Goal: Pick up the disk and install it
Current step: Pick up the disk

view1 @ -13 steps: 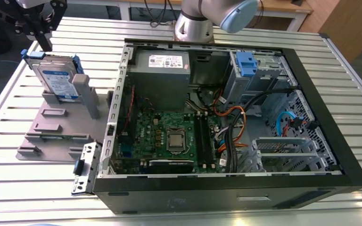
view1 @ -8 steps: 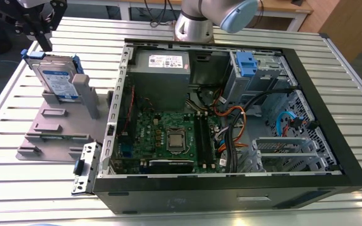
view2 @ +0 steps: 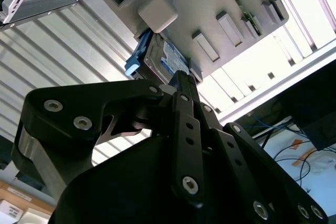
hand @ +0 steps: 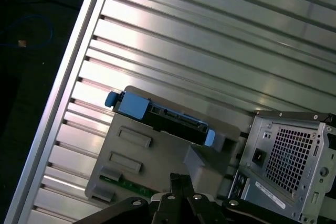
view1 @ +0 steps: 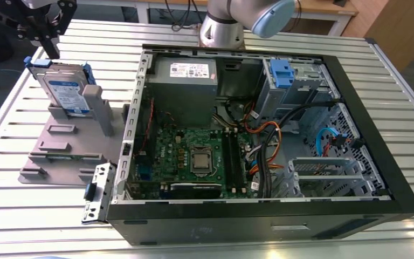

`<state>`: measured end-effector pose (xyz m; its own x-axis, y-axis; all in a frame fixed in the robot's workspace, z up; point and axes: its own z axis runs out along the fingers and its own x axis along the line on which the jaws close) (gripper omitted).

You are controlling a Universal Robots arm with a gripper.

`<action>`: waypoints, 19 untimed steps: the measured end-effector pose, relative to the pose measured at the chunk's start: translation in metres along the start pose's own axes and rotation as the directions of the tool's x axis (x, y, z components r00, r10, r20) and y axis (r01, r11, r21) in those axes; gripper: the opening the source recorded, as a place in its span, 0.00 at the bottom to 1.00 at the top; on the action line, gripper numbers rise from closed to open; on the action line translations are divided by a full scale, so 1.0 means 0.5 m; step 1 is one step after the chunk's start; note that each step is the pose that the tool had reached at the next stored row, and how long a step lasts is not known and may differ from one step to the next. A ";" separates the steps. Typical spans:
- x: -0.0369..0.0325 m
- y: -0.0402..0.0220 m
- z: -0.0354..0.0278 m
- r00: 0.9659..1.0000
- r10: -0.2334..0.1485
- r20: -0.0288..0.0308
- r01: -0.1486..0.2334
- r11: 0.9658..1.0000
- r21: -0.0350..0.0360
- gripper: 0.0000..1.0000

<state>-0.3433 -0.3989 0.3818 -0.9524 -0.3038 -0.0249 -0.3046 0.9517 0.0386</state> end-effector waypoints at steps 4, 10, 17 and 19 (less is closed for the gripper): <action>0.000 0.000 0.000 1.000 -0.011 0.000 0.011 1.000 0.000 0.11; 0.000 0.000 0.000 1.000 -0.027 -0.001 0.027 1.000 -0.001 0.11; 0.000 0.000 0.000 0.999 -0.045 -0.002 0.045 0.999 -0.001 0.11; 0.000 0.000 0.000 0.999 -0.050 -0.002 0.050 0.999 -0.001 0.11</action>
<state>-0.3433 -0.3989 0.3818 -0.9360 -0.3512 -0.0248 -0.3520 0.9352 0.0386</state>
